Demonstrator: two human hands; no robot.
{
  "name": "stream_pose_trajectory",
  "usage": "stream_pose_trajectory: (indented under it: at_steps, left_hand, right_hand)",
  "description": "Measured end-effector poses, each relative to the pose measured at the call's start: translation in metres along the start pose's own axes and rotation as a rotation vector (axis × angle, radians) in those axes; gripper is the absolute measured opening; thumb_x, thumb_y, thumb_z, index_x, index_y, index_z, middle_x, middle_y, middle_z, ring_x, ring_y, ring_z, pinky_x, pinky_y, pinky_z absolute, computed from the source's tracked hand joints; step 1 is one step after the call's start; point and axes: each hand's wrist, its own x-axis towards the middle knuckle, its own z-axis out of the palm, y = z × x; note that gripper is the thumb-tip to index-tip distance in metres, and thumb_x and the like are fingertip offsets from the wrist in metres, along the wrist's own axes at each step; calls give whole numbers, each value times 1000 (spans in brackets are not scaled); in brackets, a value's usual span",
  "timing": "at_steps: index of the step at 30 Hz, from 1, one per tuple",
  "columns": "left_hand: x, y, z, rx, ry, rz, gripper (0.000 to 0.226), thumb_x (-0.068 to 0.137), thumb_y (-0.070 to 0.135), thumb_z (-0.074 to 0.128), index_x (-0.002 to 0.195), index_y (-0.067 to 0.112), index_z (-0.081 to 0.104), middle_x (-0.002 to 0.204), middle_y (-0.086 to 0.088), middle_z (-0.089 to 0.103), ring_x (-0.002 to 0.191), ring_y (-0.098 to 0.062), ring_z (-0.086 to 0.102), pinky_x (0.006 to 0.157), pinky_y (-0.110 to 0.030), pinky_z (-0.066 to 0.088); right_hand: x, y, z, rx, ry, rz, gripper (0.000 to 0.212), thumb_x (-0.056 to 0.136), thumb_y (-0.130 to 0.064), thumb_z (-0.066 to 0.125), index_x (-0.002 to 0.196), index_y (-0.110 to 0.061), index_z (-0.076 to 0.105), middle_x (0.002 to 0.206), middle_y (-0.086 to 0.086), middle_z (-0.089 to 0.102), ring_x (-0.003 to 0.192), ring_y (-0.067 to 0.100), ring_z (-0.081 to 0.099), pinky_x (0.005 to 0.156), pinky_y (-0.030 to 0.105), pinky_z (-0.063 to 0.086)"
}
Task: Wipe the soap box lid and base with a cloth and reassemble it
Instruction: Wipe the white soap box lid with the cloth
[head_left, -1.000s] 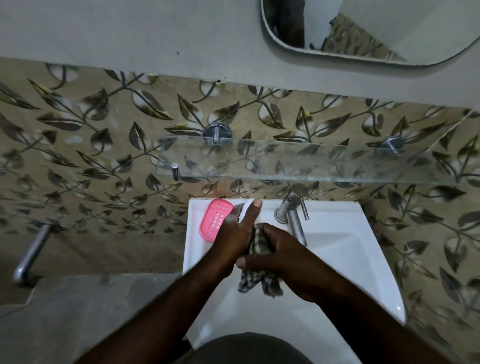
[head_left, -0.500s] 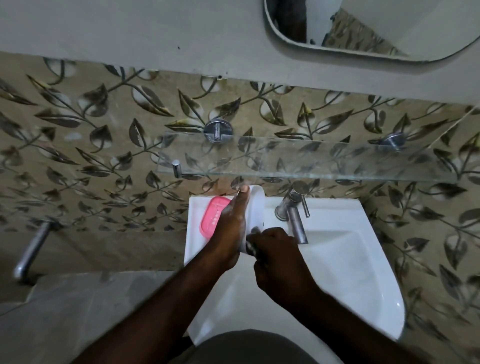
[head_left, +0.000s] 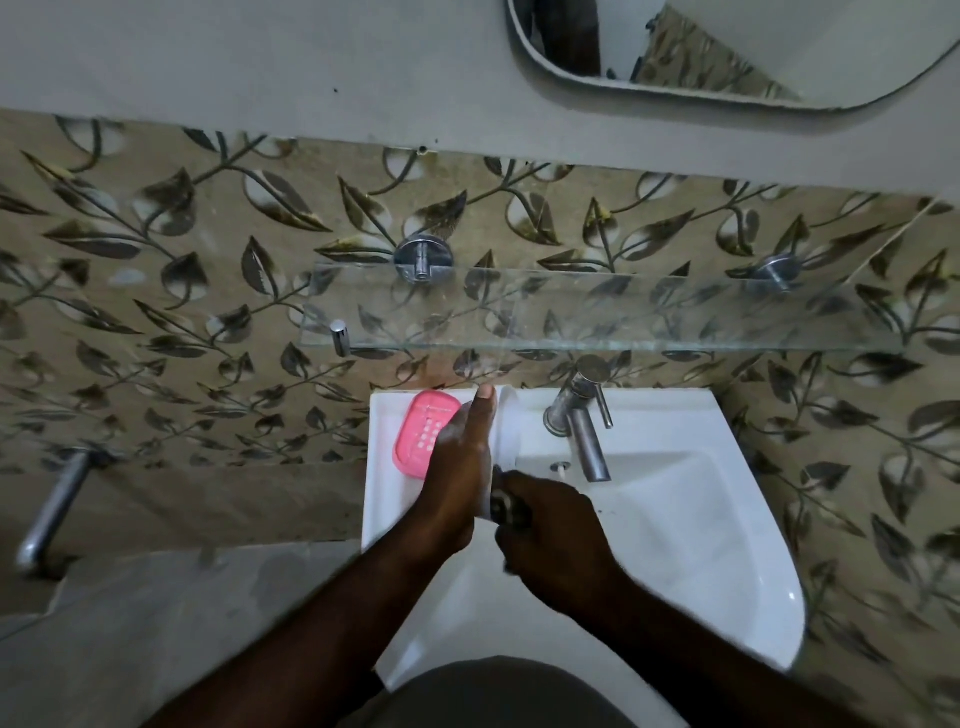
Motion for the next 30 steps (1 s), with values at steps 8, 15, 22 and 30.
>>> stream_pose_trajectory:
  at_steps: [8, 15, 22, 30]
  left_hand:
    - [7, 1, -11, 70, -87, -174, 49, 85, 64, 54, 114, 25, 63, 98, -5, 70, 88, -26, 66, 87, -39, 54]
    - [6, 8, -3, 154, -84, -125, 70, 78, 75, 51, 128, 25, 58, 117, -1, 64, 108, -28, 60, 104, -47, 44]
    - [-8, -3, -6, 107, -227, 155, 56, 85, 55, 49, 116, 11, 65, 109, -14, 72, 106, -29, 67, 97, -41, 51]
    - [-6, 10, -8, 134, -219, 253, 45, 89, 53, 46, 107, 16, 65, 107, -5, 71, 108, -21, 65, 97, -33, 51]
  right_hand:
    - [-5, 37, 18, -171, -61, -339, 50, 70, 1, 61, 116, -20, 61, 110, -2, 65, 96, 17, 59, 81, 32, 50]
    - [1, 12, 11, 14, -83, -34, 18, 76, -19, 56, 90, -22, 65, 88, -1, 72, 84, 17, 67, 78, 36, 57]
    - [27, -8, -39, 1067, -214, 347, 23, 90, 0, 50, 84, 21, 58, 76, 29, 62, 61, 30, 62, 51, 27, 51]
    - [22, -16, -28, 1261, -189, 332, 15, 84, -3, 52, 90, 6, 62, 82, 26, 64, 66, 33, 65, 56, 36, 55]
